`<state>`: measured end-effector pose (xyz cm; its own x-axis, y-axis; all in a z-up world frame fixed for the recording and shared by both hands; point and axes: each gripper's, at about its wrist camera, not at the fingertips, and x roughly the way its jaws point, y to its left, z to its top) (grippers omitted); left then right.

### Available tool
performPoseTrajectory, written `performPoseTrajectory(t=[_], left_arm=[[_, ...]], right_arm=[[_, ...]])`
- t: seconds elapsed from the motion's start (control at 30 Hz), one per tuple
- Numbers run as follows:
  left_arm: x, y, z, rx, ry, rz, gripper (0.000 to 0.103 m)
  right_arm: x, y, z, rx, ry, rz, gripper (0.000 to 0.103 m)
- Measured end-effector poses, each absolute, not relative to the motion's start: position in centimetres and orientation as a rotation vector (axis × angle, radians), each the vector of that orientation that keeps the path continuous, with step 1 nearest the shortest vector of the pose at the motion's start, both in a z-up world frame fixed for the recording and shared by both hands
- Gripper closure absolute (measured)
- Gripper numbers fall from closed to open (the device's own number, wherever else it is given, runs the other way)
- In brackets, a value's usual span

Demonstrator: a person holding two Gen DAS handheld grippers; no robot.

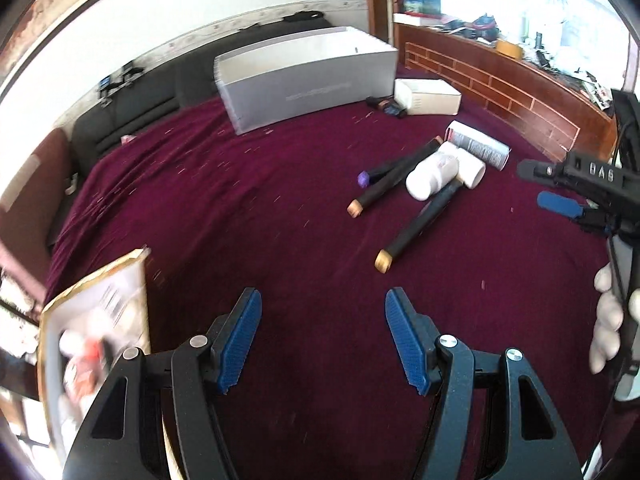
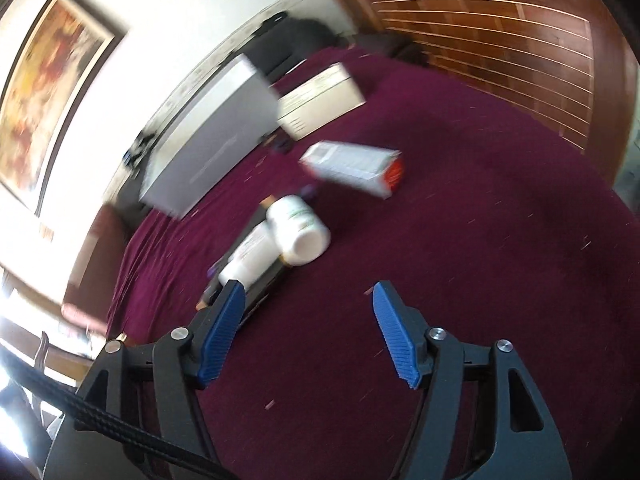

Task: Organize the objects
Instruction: 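Grasp a black marker with the left gripper while the right gripper grasps another marker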

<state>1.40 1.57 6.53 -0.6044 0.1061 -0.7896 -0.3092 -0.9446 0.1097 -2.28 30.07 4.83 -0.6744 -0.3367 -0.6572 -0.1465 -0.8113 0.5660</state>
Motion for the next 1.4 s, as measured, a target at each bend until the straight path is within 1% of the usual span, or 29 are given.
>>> performPoseTrajectory(t=[0.13,0.27,0.5,0.63,0.67,0.7,0.73,0.8,0.83,1.07,1.13,1.2,1.27,1.33,1.4], left_arm=[[-1.8,2.9,5.9,-1.198,0.356,2.555,0.045],[-5.2,4.7,4.6,-1.177,0.422,2.521,0.045],[-9.0,8.0,1.2,-1.205,0.486,2.375,0.045],[-9.9,8.8,0.9,-1.190,0.421,2.384,0.046],[-10.0,8.8,0.9,-1.209,0.386,2.381,0.050],[-9.9,8.8,1.0,-1.219,0.357,2.362,0.068],[-9.7,8.9,1.2,-1.223,0.352,2.357,0.080],[-9.0,8.7,1.5,-1.237,0.378,2.364,0.091],[-8.8,8.3,1.6,-1.254,0.359,2.362,0.092],[-4.7,4.0,1.8,-1.366,0.277,2.349,0.092],[-4.8,3.8,1.8,-1.374,0.255,2.359,0.091],[-5.5,4.5,1.6,-1.379,0.271,2.388,0.090],[-6.2,5.7,1.5,-1.346,0.305,2.412,0.085],[-6.8,6.8,1.5,-1.305,0.380,2.454,0.076],[-6.9,7.6,1.5,-1.260,0.436,2.485,0.076]], right_arm=[[-2.7,31.7,3.1,1.212,-1.010,-2.619,0.037],[-2.8,32.5,2.7,1.206,-1.056,-2.589,0.037],[-2.9,32.9,2.6,1.203,-1.079,-2.577,0.037],[-2.9,32.5,2.7,1.210,-1.035,-2.599,0.036],[-3.0,32.4,2.7,1.211,-1.023,-2.604,0.035],[-2.9,32.3,2.7,1.212,-1.010,-2.611,0.035],[-2.9,32.1,2.7,1.214,-0.996,-2.619,0.035],[-2.9,32.0,2.8,1.216,-0.981,-2.627,0.035],[-2.8,32.0,2.7,1.215,-0.979,-2.628,0.035],[-2.7,32.0,2.7,1.216,-0.972,-2.630,0.033],[-2.7,31.9,2.8,1.216,-0.965,-2.635,0.033],[-2.7,31.8,2.8,1.217,-0.950,-2.643,0.033],[-2.6,31.7,2.8,1.217,-0.938,-2.651,0.033],[-2.7,31.5,2.9,1.220,-0.915,-2.662,0.033],[-2.8,31.3,2.9,1.223,-0.892,-2.672,0.032]])
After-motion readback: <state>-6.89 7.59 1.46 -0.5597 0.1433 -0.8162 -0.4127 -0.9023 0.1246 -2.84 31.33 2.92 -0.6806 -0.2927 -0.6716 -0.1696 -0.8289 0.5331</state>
